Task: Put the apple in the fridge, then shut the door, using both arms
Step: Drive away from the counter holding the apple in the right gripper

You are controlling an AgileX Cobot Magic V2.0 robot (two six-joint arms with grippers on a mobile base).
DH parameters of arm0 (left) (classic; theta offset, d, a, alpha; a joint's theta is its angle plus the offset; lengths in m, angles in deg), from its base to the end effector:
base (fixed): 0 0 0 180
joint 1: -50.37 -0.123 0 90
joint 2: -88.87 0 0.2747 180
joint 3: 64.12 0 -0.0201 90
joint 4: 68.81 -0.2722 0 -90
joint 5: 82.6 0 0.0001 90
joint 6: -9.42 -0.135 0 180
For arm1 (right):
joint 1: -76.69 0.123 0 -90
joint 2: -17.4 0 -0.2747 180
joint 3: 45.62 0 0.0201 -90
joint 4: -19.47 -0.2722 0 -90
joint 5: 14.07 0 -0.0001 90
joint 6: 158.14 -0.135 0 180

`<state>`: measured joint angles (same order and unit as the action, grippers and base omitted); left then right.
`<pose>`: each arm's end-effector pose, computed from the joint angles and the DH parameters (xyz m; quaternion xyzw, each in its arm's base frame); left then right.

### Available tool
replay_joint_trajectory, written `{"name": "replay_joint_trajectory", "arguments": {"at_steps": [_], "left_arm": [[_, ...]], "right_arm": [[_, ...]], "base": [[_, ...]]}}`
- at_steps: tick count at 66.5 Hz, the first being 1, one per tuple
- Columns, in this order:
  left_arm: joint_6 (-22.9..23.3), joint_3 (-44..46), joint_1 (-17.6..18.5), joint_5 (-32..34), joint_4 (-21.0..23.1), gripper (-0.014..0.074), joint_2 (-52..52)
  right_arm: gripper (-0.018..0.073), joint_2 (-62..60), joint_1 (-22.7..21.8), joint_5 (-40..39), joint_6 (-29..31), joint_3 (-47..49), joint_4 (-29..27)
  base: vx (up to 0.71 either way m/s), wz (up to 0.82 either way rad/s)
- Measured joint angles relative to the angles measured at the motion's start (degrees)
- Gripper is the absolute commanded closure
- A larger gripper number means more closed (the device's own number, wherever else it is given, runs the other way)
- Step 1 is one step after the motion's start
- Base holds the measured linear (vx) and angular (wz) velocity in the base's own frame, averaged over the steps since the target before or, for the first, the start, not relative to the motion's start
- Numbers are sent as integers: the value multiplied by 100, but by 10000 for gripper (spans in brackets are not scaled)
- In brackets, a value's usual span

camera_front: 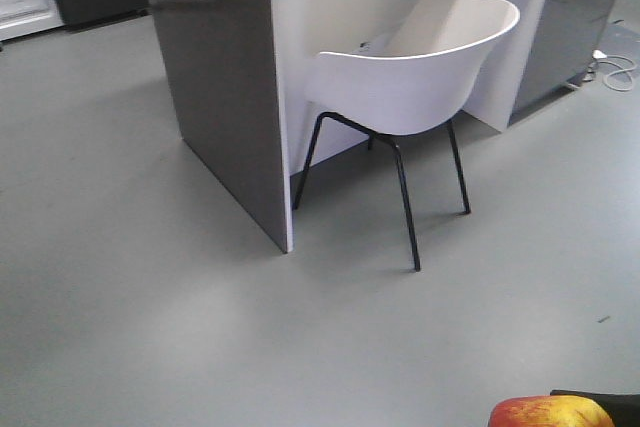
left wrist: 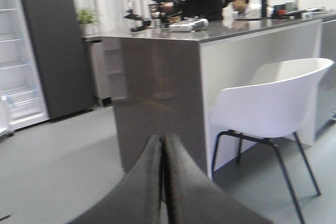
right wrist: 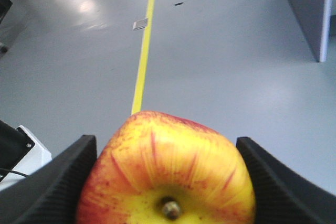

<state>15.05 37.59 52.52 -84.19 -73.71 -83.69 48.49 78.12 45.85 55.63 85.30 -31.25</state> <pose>0.1323 -0.0046 0.2051 0.0077 0.6903 -0.0174 0.7233 0.1065 0.0931 0.2698 -0.1851 0.8324 0.3191 0.4136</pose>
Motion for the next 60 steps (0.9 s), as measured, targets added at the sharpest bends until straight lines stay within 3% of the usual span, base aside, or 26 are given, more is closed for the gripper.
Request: {"name": "replay_joint_trajectory", "arguments": {"at_steps": [60], "left_arm": [[0, 0, 0, 0, 0, 603, 0]], "right_arm": [[410, 0, 0, 0, 0, 0, 0]], "base": [[3, 35]]}}
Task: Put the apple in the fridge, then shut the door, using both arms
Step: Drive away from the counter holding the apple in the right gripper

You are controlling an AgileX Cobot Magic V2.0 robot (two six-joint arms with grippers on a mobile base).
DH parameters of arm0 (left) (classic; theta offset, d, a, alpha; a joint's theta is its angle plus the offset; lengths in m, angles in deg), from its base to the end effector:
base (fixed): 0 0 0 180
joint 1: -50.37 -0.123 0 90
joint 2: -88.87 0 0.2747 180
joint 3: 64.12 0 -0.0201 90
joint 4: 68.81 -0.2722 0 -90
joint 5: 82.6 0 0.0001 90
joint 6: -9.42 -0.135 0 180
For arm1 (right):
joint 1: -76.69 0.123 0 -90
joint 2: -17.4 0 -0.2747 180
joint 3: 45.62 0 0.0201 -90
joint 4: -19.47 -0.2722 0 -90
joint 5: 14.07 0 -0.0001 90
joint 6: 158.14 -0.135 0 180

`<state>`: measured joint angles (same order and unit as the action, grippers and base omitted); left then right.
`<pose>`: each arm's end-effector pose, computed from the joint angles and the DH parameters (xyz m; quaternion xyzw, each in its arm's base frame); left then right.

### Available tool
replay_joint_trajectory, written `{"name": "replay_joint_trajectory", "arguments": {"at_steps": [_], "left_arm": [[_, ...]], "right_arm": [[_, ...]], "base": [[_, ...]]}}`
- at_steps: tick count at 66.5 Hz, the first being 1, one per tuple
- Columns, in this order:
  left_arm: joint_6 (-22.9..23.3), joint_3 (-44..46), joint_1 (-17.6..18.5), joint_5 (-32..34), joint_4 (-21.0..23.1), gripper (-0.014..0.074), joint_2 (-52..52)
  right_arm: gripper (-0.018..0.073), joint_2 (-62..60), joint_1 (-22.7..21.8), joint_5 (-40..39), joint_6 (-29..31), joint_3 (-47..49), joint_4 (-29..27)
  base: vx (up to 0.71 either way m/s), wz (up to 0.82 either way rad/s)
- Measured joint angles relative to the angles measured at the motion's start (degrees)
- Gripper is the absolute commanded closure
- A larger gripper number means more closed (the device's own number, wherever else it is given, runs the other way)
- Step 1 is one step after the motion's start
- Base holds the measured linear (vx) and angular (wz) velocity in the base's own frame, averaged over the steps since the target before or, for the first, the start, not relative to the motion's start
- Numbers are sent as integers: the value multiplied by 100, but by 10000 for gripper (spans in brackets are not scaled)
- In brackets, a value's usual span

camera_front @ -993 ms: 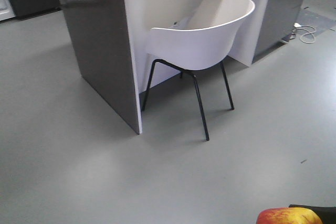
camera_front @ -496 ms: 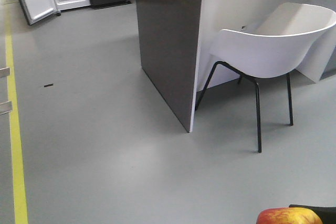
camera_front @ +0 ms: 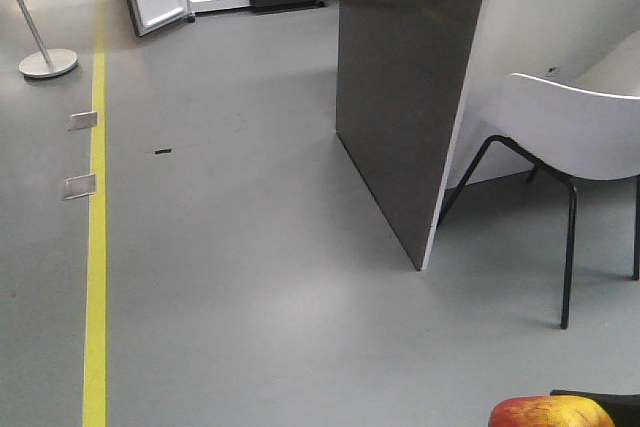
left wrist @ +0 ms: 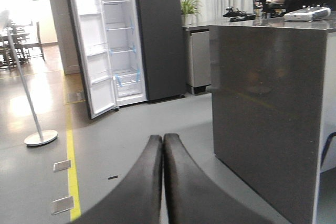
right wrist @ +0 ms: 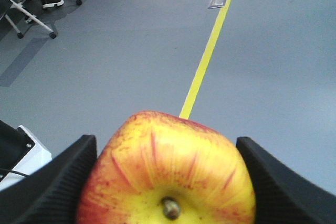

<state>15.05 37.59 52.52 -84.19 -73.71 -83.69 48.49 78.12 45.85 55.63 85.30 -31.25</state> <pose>0.1323 -0.0046 0.2051 0.0077 0.6903 -0.0174 0.7233 0.1065 0.0931 0.2698 -0.1851 0.8324 0.3191 0.4136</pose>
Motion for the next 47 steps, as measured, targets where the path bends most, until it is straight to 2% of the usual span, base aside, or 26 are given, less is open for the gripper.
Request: {"name": "replay_joint_trajectory", "arguments": {"at_steps": [47], "left_arm": [[0, 0, 0, 0, 0, 603, 0]], "right_arm": [[410, 0, 0, 0, 0, 0, 0]], "base": [[12, 20]]}}
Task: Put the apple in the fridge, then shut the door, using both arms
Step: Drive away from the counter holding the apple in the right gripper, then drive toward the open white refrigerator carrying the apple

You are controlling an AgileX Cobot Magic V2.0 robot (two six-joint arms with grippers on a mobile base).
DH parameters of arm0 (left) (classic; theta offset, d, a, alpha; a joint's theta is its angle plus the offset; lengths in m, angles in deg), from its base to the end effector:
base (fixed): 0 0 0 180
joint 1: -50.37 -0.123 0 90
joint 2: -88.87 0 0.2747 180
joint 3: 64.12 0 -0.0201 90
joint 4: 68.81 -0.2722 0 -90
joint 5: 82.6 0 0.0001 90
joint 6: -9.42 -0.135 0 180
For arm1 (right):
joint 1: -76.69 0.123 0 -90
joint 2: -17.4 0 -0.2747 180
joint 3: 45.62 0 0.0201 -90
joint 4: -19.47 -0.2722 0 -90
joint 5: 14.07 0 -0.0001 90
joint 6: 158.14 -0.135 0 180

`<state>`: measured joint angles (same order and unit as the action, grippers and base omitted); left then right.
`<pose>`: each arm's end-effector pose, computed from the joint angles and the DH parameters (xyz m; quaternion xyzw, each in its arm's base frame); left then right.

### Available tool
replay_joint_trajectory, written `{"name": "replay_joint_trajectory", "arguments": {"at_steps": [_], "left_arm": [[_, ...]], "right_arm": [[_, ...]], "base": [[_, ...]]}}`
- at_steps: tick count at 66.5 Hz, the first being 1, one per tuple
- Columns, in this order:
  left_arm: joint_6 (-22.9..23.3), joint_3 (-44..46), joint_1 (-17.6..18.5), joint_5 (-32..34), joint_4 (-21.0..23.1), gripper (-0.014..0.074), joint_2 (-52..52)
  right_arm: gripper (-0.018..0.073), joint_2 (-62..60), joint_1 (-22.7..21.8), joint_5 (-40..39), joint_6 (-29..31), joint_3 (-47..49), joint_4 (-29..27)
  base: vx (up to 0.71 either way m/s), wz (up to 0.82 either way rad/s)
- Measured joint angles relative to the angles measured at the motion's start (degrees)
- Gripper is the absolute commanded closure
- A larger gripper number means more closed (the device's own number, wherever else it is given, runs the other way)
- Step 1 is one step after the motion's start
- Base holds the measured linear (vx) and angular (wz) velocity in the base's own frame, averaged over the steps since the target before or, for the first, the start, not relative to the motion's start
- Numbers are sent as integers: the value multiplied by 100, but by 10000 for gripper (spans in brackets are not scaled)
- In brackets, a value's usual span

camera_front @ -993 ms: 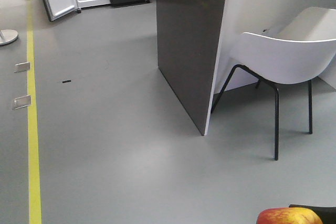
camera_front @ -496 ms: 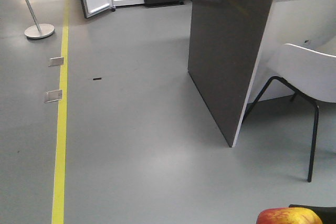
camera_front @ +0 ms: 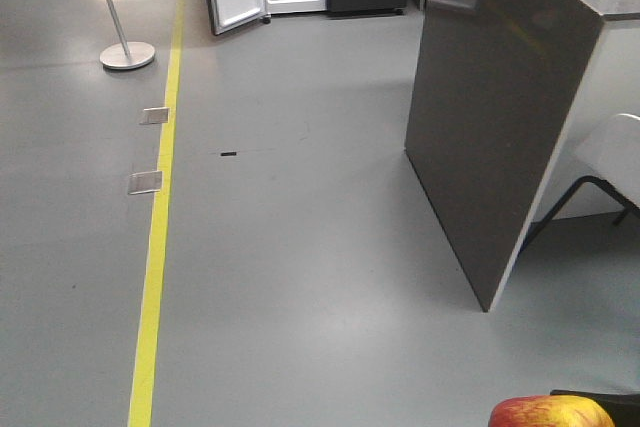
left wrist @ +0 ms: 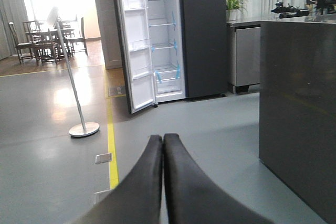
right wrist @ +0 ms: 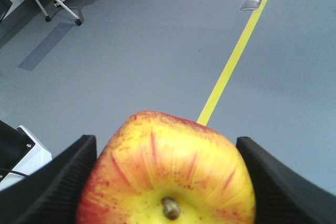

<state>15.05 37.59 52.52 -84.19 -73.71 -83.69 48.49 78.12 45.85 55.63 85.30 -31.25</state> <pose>0.1323 -0.0046 0.2051 0.0077 0.6903 -0.0174 0.7233 0.1065 0.0931 0.2698 -0.1851 0.8324 0.3191 0.4136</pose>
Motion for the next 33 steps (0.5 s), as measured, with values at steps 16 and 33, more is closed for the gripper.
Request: {"name": "replay_joint_trajectory", "arguments": {"at_steps": [16, 33], "left_arm": [[0, 0, 0, 0, 0, 603, 0], [0, 0, 0, 0, 0, 603, 0]], "right_arm": [[410, 0, 0, 0, 0, 0, 0], [410, 0, 0, 0, 0, 0, 0]], "base": [[15, 14], [17, 9]]}}
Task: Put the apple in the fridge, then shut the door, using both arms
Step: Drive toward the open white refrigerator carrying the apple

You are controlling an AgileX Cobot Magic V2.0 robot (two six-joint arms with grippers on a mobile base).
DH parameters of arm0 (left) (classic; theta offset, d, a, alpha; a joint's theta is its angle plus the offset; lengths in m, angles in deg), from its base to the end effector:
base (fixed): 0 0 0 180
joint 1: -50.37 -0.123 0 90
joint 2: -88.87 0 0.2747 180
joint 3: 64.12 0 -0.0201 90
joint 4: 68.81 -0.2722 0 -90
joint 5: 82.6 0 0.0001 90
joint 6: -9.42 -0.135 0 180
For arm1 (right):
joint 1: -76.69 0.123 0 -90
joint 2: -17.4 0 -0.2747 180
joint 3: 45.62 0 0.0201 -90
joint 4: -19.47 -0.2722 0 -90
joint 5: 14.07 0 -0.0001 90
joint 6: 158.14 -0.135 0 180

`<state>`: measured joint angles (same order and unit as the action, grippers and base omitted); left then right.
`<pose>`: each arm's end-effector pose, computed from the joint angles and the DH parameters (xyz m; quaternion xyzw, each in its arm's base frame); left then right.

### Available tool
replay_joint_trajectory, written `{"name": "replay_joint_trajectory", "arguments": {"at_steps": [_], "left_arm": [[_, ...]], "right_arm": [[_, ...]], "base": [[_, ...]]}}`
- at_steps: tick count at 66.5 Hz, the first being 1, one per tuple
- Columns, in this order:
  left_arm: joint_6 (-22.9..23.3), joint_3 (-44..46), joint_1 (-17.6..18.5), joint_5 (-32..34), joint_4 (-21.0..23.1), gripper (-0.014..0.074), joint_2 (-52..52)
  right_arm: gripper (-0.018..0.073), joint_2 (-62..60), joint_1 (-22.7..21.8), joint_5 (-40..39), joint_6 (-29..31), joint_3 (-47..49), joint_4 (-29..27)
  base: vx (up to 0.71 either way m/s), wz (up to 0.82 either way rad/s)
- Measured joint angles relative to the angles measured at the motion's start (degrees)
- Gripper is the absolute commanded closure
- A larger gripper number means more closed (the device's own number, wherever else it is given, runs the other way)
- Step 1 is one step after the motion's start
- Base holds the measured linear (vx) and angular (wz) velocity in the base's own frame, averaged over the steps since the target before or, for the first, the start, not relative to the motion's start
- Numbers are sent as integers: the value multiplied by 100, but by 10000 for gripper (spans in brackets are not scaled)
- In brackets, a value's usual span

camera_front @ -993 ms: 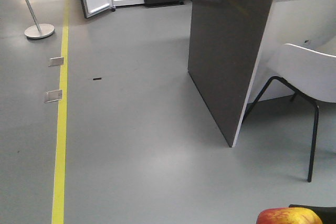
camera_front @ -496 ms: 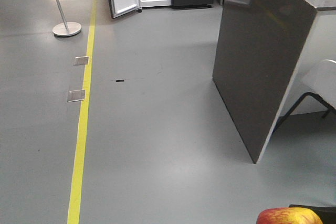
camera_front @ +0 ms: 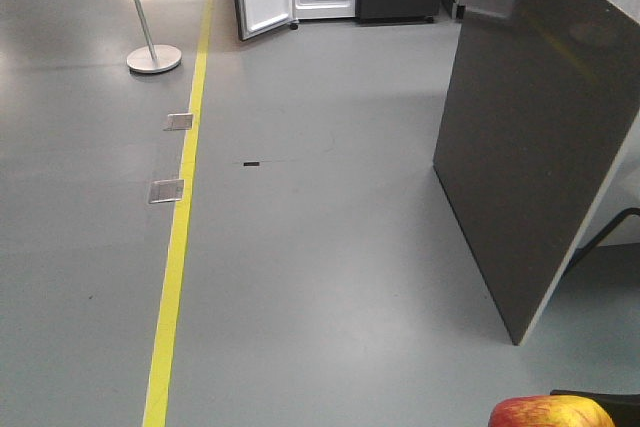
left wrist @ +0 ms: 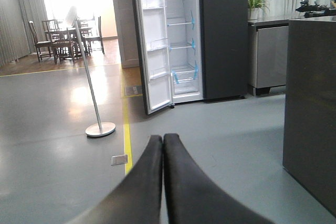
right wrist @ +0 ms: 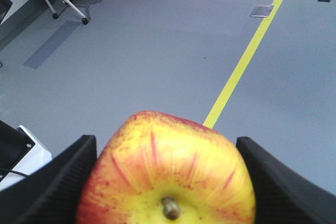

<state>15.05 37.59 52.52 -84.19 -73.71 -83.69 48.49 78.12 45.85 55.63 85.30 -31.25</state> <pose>0.1323 -0.0046 0.2051 0.0077 0.6903 -0.0174 0.7233 0.1065 0.0931 0.2698 -0.1851 0.8324 0.3191 0.4136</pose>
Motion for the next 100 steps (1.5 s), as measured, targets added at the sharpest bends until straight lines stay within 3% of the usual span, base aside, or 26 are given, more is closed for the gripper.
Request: {"name": "replay_joint_trajectory", "arguments": {"at_steps": [100], "left_arm": [[0, 0, 0, 0, 0, 603, 0]], "right_arm": [[410, 0, 0, 0, 0, 0, 0]], "base": [[20, 1]]}}
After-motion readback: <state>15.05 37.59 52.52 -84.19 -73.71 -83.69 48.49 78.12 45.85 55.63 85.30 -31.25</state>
